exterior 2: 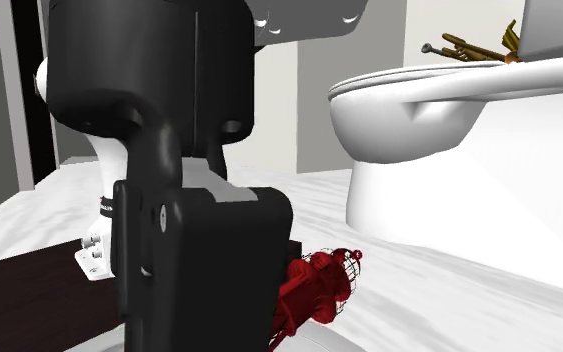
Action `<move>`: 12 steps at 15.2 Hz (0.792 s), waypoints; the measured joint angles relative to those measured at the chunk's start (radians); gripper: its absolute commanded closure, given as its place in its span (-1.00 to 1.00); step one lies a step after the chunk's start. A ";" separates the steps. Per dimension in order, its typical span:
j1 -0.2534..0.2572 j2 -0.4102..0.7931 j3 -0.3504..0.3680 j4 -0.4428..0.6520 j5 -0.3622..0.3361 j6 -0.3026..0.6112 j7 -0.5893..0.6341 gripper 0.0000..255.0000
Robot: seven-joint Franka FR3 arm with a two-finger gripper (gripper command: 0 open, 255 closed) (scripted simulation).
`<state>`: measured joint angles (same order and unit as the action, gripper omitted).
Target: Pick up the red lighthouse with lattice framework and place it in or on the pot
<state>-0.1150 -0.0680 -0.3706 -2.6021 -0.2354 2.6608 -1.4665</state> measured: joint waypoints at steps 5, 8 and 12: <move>0.004 0.068 0.000 -0.011 0.023 0.082 -0.013 1.00; 0.006 0.101 0.006 -0.011 0.037 0.114 -0.018 1.00; 0.005 0.102 0.007 -0.013 0.037 0.118 -0.020 1.00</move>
<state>-0.1104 0.0343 -0.3634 -2.6149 -0.1983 2.7786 -1.4860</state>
